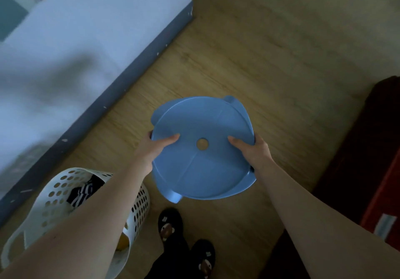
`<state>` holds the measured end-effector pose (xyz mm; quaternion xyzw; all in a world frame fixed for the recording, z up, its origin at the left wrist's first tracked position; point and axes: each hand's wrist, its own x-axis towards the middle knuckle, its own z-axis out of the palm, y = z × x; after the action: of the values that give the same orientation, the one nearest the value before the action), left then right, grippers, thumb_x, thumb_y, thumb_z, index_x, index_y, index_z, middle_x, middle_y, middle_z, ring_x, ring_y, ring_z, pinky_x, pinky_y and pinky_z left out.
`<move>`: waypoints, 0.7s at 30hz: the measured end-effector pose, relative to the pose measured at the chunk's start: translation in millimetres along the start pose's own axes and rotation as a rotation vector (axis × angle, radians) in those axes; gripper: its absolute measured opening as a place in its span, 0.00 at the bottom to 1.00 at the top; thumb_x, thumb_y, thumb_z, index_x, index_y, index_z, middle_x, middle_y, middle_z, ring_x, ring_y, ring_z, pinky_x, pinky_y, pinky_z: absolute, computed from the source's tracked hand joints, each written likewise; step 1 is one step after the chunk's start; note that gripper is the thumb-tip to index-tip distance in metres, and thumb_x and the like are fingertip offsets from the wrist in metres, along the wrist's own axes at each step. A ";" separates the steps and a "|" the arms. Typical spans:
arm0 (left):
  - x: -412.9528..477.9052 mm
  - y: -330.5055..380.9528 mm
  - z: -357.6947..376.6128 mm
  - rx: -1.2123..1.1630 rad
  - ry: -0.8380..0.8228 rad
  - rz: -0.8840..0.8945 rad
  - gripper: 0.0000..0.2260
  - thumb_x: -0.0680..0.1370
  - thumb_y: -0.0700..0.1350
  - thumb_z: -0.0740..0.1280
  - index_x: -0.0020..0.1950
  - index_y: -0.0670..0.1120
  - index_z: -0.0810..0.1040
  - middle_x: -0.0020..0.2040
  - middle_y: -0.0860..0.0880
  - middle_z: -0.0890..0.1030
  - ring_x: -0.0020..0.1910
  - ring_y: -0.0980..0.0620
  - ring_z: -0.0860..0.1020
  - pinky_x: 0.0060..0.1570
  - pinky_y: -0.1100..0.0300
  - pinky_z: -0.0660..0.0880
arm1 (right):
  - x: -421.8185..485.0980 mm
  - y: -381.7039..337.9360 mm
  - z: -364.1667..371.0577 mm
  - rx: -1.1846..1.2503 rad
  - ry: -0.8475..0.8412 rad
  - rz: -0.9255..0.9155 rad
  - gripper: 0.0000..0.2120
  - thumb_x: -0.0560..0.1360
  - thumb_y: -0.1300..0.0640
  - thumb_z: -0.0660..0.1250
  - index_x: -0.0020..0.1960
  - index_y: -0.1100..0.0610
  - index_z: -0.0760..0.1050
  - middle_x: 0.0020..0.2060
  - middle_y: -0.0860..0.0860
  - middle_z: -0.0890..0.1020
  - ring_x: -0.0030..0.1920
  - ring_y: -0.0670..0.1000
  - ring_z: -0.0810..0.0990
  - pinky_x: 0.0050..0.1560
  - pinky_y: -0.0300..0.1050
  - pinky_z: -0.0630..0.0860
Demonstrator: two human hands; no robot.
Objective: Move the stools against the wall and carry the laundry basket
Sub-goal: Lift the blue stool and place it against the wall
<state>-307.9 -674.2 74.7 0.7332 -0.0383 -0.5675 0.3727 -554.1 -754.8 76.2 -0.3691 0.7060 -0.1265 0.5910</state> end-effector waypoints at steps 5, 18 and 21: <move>6.4 63.6 -6.7 -0.067 0.059 0.072 0.26 0.64 0.46 0.79 0.59 0.46 0.76 0.52 0.48 0.83 0.47 0.49 0.83 0.41 0.55 0.78 | 13.6 -79.6 14.6 -0.033 -0.003 -0.103 0.32 0.62 0.42 0.77 0.63 0.48 0.73 0.52 0.44 0.81 0.53 0.51 0.80 0.57 0.54 0.77; 100.2 243.0 -25.9 -0.179 0.130 0.166 0.19 0.67 0.41 0.78 0.56 0.43 0.80 0.51 0.45 0.85 0.49 0.46 0.84 0.49 0.50 0.80 | 117.9 -302.4 83.7 -0.111 -0.065 -0.267 0.36 0.59 0.38 0.75 0.65 0.44 0.71 0.50 0.41 0.80 0.50 0.46 0.80 0.54 0.50 0.79; 126.3 263.1 -28.1 -0.216 0.145 0.149 0.22 0.66 0.41 0.78 0.58 0.42 0.80 0.54 0.43 0.84 0.49 0.44 0.83 0.45 0.52 0.79 | 148.2 -335.4 99.1 -0.154 -0.088 -0.283 0.36 0.59 0.37 0.75 0.65 0.45 0.71 0.52 0.42 0.81 0.51 0.48 0.80 0.54 0.51 0.79</move>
<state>-142.6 -909.8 130.5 0.7229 -0.0041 -0.4847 0.4923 -341.8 -1061.9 145.8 -0.5141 0.6280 -0.1377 0.5678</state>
